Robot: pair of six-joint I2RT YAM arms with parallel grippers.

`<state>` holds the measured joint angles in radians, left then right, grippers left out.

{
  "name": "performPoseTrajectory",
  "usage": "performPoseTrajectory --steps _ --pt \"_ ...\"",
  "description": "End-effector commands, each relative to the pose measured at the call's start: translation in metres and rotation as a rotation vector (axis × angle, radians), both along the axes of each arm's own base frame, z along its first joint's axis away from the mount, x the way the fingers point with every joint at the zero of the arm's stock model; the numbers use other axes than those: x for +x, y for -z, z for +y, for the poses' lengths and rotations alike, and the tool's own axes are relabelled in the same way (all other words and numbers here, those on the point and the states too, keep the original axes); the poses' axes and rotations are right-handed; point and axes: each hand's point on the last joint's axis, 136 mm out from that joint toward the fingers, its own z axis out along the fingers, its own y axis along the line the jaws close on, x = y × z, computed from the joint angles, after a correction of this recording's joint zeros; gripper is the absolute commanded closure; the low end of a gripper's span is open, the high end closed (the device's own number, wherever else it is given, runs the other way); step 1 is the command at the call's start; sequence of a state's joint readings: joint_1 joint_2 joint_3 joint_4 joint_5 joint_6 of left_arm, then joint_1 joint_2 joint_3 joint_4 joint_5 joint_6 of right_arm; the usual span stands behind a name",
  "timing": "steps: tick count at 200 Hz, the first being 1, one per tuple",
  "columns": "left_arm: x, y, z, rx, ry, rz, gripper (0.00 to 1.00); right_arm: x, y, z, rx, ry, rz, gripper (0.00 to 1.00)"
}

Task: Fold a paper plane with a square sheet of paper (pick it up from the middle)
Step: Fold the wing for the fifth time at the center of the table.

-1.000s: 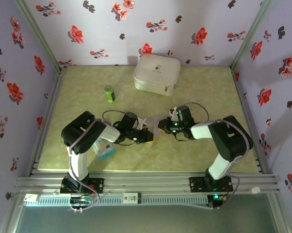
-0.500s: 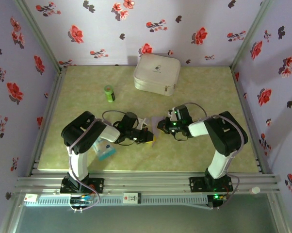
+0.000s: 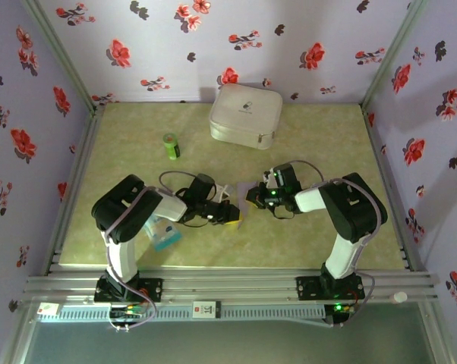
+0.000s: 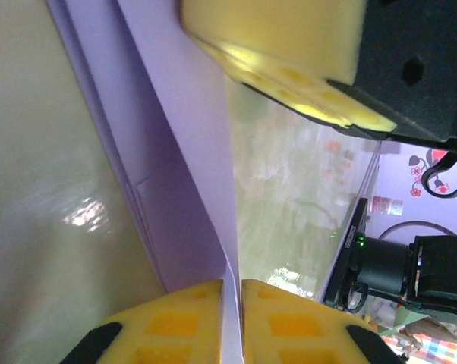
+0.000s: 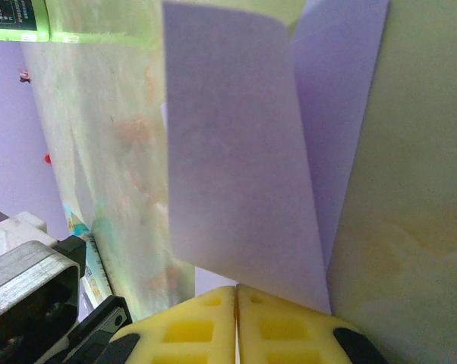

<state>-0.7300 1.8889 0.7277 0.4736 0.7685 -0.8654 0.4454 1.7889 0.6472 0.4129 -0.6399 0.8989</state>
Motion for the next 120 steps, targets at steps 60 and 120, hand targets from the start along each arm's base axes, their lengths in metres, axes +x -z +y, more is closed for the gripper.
performPoseTrajectory --steps 60,120 --pt "-0.037 0.022 0.023 0.136 0.089 0.105 0.94 -0.012 0.037 -0.018 -0.162 0.045 0.087 0.91" --pt "-0.046 0.024 0.027 0.165 0.124 0.112 0.89 -0.014 0.040 -0.020 -0.184 0.044 0.098 0.91"
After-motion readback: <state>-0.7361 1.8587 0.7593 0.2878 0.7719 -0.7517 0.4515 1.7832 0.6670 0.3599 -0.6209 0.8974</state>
